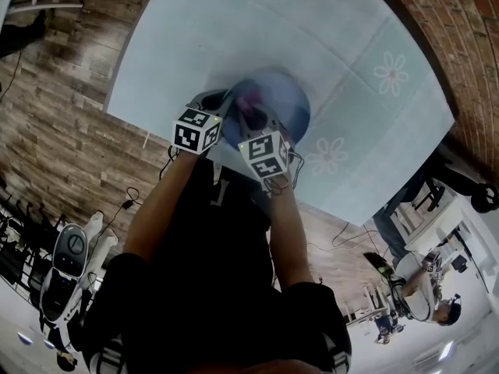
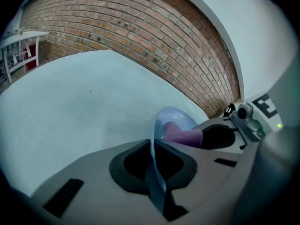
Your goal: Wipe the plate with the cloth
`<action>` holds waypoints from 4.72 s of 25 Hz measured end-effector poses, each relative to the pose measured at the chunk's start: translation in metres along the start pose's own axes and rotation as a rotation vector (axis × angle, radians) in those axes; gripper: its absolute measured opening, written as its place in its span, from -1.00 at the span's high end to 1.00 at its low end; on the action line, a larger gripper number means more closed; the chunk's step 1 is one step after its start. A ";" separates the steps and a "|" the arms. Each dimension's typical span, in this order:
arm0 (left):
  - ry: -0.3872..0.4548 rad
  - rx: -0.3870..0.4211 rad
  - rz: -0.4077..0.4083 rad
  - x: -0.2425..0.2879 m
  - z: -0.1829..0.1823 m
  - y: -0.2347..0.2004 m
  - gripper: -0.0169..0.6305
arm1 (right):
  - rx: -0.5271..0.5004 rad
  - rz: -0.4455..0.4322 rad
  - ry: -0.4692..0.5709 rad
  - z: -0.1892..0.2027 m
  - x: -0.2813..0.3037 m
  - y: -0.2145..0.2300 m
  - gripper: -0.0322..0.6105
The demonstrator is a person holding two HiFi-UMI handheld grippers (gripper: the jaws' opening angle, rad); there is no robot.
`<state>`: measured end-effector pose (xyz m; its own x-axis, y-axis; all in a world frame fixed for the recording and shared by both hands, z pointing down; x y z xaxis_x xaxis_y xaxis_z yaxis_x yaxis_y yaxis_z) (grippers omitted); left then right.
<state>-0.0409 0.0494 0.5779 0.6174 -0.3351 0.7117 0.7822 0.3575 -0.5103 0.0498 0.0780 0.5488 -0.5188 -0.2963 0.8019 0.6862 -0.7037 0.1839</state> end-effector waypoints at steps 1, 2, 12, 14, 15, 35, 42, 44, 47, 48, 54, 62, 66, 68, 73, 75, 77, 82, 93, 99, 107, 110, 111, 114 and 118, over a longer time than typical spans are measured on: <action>0.001 0.000 -0.001 0.000 0.000 0.000 0.82 | 0.003 0.010 0.006 -0.002 0.000 0.008 0.67; 0.002 0.000 -0.002 0.001 -0.001 0.000 0.82 | 0.006 0.019 0.012 -0.005 0.000 0.015 0.67; 0.012 -0.019 -0.012 0.000 0.001 0.002 0.82 | 0.097 0.170 0.002 0.007 -0.021 0.061 0.67; 0.010 -0.022 -0.011 0.000 0.001 0.002 0.82 | 0.109 0.210 -0.016 0.016 -0.029 0.066 0.67; 0.010 -0.023 -0.010 0.000 0.001 0.003 0.82 | 0.112 0.231 -0.028 0.021 -0.033 0.069 0.67; 0.017 -0.056 -0.020 0.002 0.003 0.007 0.81 | 0.067 0.166 0.199 0.013 -0.087 0.011 0.67; 0.014 -0.065 -0.016 0.002 0.002 0.003 0.82 | 0.135 -0.039 0.209 0.013 -0.059 -0.038 0.67; 0.013 -0.064 -0.014 0.002 0.002 0.002 0.82 | 0.168 -0.068 0.207 0.016 -0.048 -0.043 0.67; 0.010 -0.063 -0.006 0.003 0.002 0.006 0.81 | 0.175 -0.065 0.189 0.021 -0.037 -0.040 0.67; 0.009 -0.061 -0.004 0.003 0.001 0.007 0.82 | 0.170 -0.062 0.179 0.022 -0.034 -0.039 0.67; 0.008 -0.055 -0.006 0.005 0.001 0.005 0.82 | 0.129 -0.017 0.126 0.025 -0.010 -0.042 0.67; 0.001 -0.049 0.009 0.006 0.002 0.006 0.82 | 0.012 0.085 0.078 0.026 -0.010 -0.040 0.67; 0.001 -0.050 0.009 0.004 0.000 0.003 0.82 | 0.012 0.128 0.071 0.024 -0.012 -0.028 0.67; 0.000 -0.049 0.011 0.003 0.001 0.001 0.82 | 0.026 0.150 0.070 0.026 -0.014 -0.021 0.67; -0.003 -0.043 0.011 0.002 0.002 -0.004 0.82 | 0.051 0.212 0.058 0.032 -0.021 0.003 0.67; -0.003 -0.042 0.010 0.002 0.001 -0.006 0.82 | 0.067 0.241 0.050 0.034 -0.025 0.015 0.67; -0.003 -0.042 0.010 0.002 0.001 -0.005 0.82 | 0.076 0.270 0.036 0.038 -0.031 0.025 0.67; -0.003 -0.047 0.009 0.003 0.002 -0.001 0.82 | 0.088 0.340 -0.002 0.053 -0.047 0.046 0.67; 0.007 -0.060 -0.001 0.000 0.003 0.001 0.82 | 0.068 0.423 -0.099 0.065 -0.063 0.061 0.67; 0.006 -0.053 -0.012 0.001 0.002 0.000 0.82 | 0.167 0.362 0.094 0.041 -0.084 0.050 0.67; 0.009 -0.066 -0.015 0.002 0.004 -0.001 0.82 | 0.299 0.189 0.257 0.008 -0.089 0.005 0.67; 0.009 -0.067 -0.019 0.001 0.005 -0.001 0.82 | 0.330 0.105 0.261 0.007 -0.078 -0.016 0.67; 0.009 -0.067 -0.020 0.002 0.005 0.000 0.82 | 0.331 0.087 0.252 0.010 -0.072 -0.020 0.67; 0.009 -0.066 -0.017 0.002 0.005 0.001 0.82 | 0.351 0.054 0.208 0.022 -0.049 -0.026 0.67; 0.009 -0.065 -0.011 0.003 0.004 0.001 0.82 | 0.378 0.047 0.158 0.030 -0.027 -0.025 0.67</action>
<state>-0.0384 0.0524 0.5814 0.6091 -0.3465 0.7134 0.7927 0.2964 -0.5327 0.0619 0.1229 0.5401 -0.5343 -0.4386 0.7226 0.8346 -0.4092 0.3687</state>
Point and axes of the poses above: the fingertips, and each gripper's own axes: x forward along the fingers, y to its right, z out of its underside, the point moved 6 cm from there along -x, backward along the fingers, and after that the axes turned 2 degrees about -z, right-handed, at the moved point
